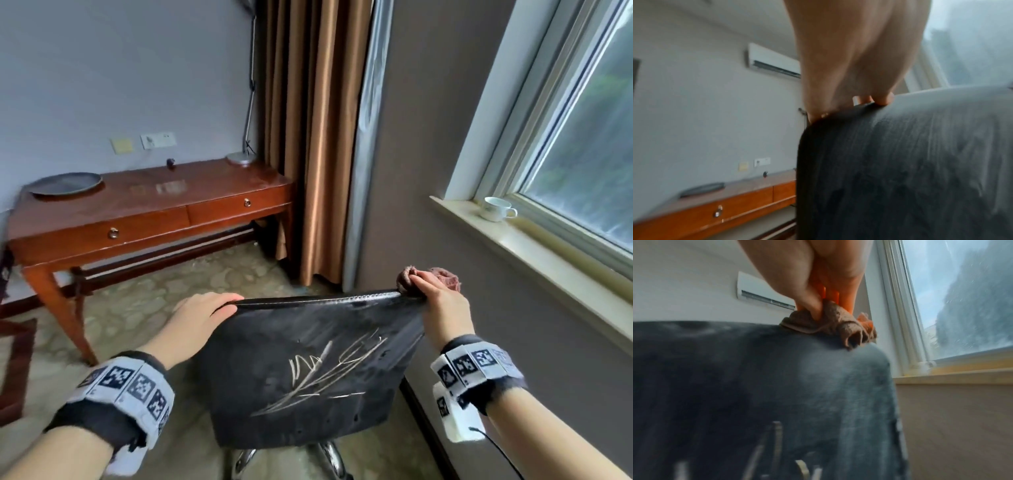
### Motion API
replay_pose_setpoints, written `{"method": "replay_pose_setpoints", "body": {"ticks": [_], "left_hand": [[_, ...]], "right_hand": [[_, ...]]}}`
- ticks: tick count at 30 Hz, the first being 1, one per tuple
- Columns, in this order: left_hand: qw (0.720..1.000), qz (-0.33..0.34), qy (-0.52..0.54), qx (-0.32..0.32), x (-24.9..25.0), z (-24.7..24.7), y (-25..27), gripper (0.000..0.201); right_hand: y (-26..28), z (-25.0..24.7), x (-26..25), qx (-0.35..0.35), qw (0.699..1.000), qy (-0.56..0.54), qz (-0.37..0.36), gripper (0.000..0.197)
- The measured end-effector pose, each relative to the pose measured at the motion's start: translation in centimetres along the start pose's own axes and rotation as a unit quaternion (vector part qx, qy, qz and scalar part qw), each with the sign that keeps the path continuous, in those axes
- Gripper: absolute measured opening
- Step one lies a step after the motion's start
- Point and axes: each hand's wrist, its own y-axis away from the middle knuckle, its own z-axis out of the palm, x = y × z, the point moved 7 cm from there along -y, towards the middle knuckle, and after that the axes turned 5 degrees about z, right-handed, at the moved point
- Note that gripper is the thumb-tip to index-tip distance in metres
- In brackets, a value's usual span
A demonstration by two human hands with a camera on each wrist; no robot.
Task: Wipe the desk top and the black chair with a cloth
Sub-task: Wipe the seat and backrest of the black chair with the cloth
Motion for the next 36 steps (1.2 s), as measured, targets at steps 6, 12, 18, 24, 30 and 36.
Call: {"method": "replay_pose_setpoints", "body": {"ticks": [6,12,18,24,30,36], "left_hand": [[0.994,-0.02,-0.065,0.083,1.9,2.1,1.1,0.034],[0.978,0.022,-0.063,0.197,5.4,3.2,2.1,0.044],[0.943,0.098,-0.099,0.303,7.6,4.8,3.2,0.037],[0.903,0.122,-0.184,0.368,8.9,6.0,3.1,0.038],[0.903,0.197,-0.183,0.335,9.3,5.9,2.5,0.043],[0.886,0.23,0.245,0.32,1.9,8.8,3.2,0.035]], "right_hand": [[3.1,3.6,-8.6,0.107,0.964,-0.096,-0.226,0.053],[4.1,4.5,-7.3,0.25,0.914,-0.139,-0.287,0.046],[4.3,5.4,-5.4,0.406,0.851,-0.174,-0.285,0.041],[9.5,10.0,-8.0,0.451,0.802,-0.184,-0.346,0.044],[12.5,16.5,-10.6,0.412,0.801,-0.063,-0.43,0.045],[9.9,13.9,-12.1,0.428,0.794,0.035,-0.43,0.053]]}}
